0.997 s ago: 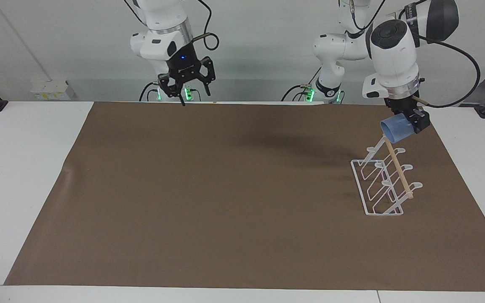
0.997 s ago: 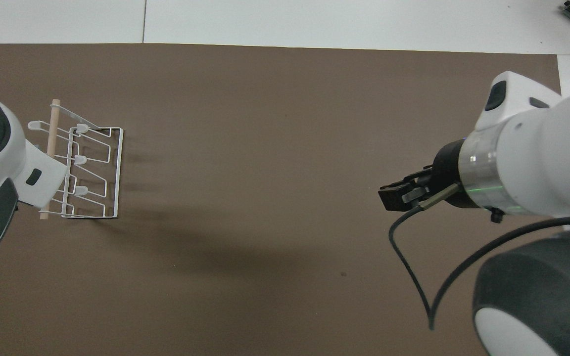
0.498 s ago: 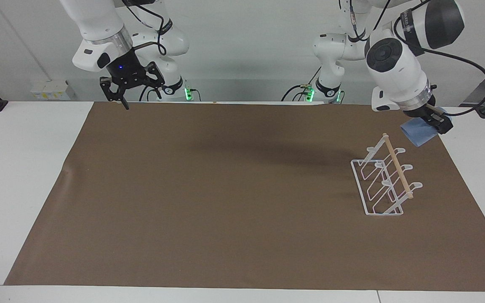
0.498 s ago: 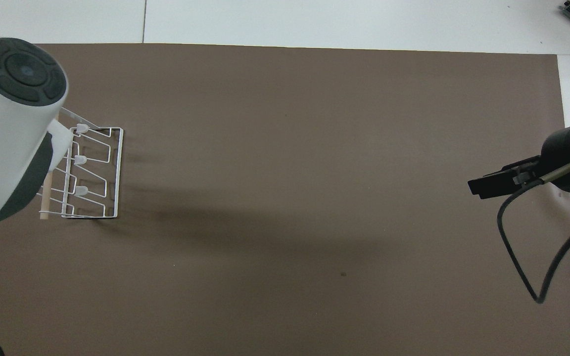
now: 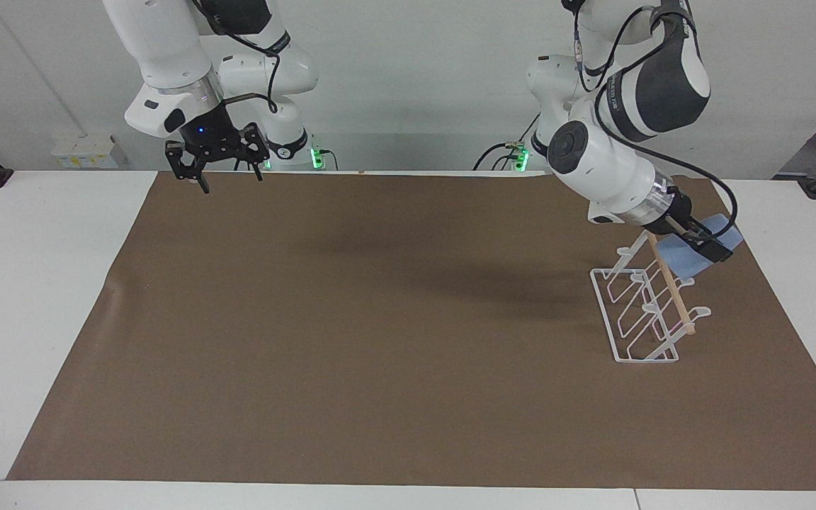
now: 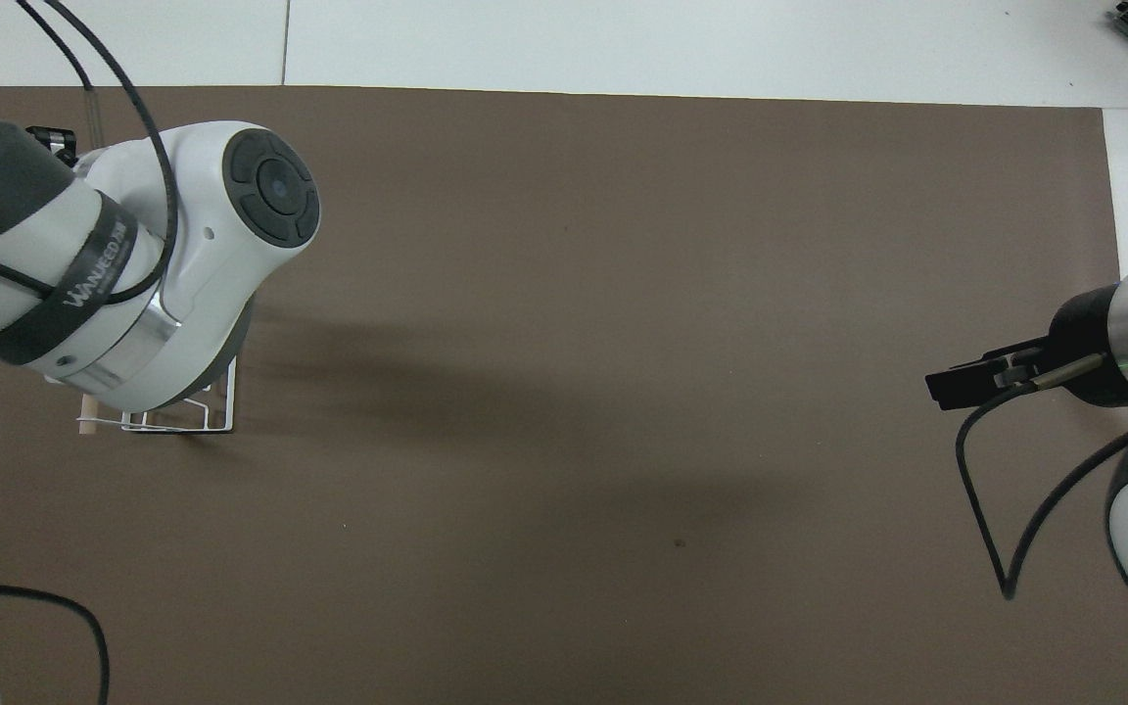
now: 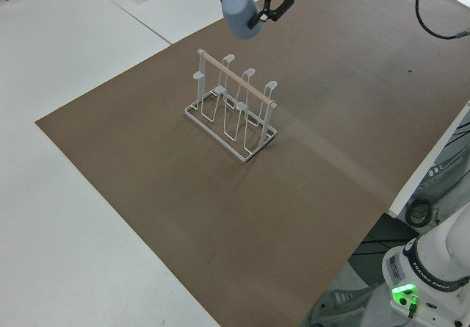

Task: Hang cup on cup holder
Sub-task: 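Raise the cup with the left gripper above the wire rack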

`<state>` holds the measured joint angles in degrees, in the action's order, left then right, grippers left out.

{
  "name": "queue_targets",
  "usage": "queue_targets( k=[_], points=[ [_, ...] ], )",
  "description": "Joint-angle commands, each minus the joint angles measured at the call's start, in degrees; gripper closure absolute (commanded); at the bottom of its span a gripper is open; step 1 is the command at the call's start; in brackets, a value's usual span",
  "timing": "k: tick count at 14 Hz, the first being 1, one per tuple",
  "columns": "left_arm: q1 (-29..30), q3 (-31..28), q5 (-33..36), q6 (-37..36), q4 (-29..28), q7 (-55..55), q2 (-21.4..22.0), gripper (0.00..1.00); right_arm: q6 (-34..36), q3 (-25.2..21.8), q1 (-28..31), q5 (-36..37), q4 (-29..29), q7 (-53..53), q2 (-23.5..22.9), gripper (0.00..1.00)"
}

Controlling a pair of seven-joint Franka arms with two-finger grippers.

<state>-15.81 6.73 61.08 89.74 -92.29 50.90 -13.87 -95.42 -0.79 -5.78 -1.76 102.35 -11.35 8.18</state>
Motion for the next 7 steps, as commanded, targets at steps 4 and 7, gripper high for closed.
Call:
queue_targets(
  k=[4, 7],
  points=[
    [-3.53, -0.57, 11.94, 4.38, -7.46, -0.19, -0.46, 1.0, -4.08, 0.0, -0.11, 1.5, 4.0, 1.33, 2.54, 0.0],
    [-3.79, -0.57, 15.2, 4.39, -10.7, -0.45, -0.72, 1.0, -3.99, -0.18, -0.11, 1.5, 3.47, 1.33, 2.37, 0.0]
  ],
)
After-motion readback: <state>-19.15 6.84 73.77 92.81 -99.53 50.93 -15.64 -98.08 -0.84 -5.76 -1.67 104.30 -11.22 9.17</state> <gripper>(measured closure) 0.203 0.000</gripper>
